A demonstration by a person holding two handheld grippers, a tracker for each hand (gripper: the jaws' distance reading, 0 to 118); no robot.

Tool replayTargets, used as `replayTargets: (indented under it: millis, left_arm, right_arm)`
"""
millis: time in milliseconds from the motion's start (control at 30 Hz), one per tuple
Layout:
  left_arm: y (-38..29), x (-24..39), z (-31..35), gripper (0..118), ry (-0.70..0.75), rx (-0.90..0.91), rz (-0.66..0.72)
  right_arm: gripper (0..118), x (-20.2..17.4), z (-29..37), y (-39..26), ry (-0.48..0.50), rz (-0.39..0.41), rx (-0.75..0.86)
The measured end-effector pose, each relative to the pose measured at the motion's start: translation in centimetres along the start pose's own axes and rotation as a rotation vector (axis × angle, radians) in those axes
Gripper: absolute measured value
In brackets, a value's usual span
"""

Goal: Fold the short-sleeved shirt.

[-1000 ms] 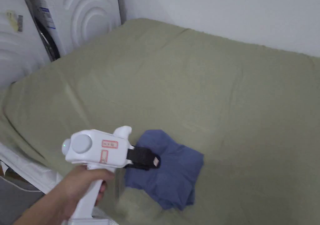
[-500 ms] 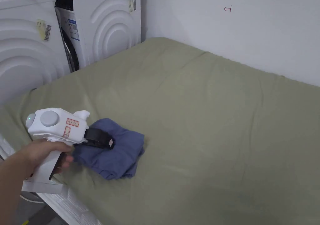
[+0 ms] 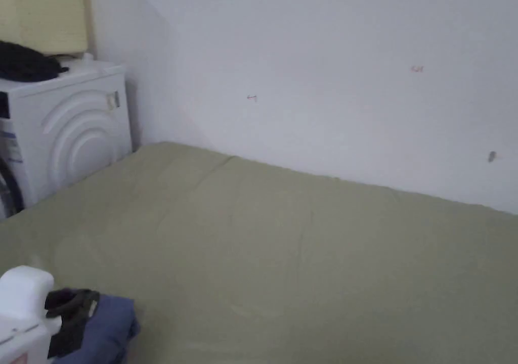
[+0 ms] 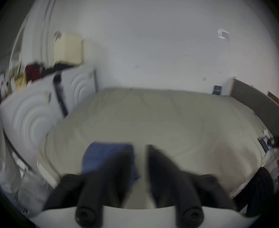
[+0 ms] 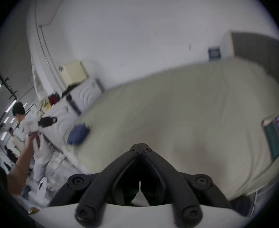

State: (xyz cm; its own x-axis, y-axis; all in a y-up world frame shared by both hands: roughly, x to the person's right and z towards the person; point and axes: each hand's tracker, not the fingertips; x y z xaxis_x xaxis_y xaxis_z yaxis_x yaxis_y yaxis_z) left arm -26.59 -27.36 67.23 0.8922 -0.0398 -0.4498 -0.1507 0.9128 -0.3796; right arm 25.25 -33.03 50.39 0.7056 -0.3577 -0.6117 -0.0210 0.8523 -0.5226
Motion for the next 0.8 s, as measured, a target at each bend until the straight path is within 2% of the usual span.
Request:
replayTargets:
  millis: [67,167,267,333,400,433,533,600,633,667,700,733,800]
  left_arm:
    - [2.3,5.9,1.8,11,-0.092,0.160,-0.023]
    - [5.5,12.2,2.2,11,-0.106,0.276,0.002]
    - [8.2,16.4,2.3,11,-0.170,0.381,0.042]
    - [9.0,18.9,1.7,11,-0.139,0.451,-0.043]
    - [9.7,20.2,1.2,11,-0.111,0.431,-0.106]
    - [9.7,21.3,1.2,11,-0.136,0.355,-0.085]
    - [9.5,22.1,2.6,11,-0.111,0.368,-0.103]
    - [9.3,22.1,3.9,11,-0.035,0.360,-0.094]
    - [9.2,21.7,4.5,11,-0.019,0.362,-0.047]
    - [9.3,21.5,5.0,11,-0.027,0.384,0.030]
    - [9.3,21.4,5.5,11,-0.123,0.393,0.084]
    - [9.3,21.3,5.7,11,-0.191,0.376,0.085]
    - [9.2,21.9,5.7,11,-0.142,0.363,0.026]
  right_arm:
    - [0,-0.1,1.3,3.4,-0.051,0.094,0.120]
    - [1,-1.1,2.6,8.4,-0.099,0.261,0.244]
    - [2,-1.7,2.7,12.9,-0.137,0.347,0.308]
    - [2,-1.8,2.6,15.1,-0.169,0.403,0.353]
    - [3,-2.2,2.7,16.3,-0.217,0.467,0.384]
    - [3,-2.4,2.7,16.6,-0.236,0.476,0.393]
    - [3,-2.3,2.9,16.7,-0.231,0.410,0.435]
    - [5,-2.5,3.1,16.2,-0.245,0.424,0.426]
    - [5,-2.6,3.2,15.8,-0.272,0.453,0.416]
    - [6,-2.7,3.2,15.6,-0.290,0.447,0.403]
    - [8,-2.6,3.3,15.6,-0.280,0.427,0.389]
    - [10,-2.5,3.5,15.4,-0.259,0.418,0.388]
    - [10,-2.7,3.8,15.0,-0.250,0.424,0.399]
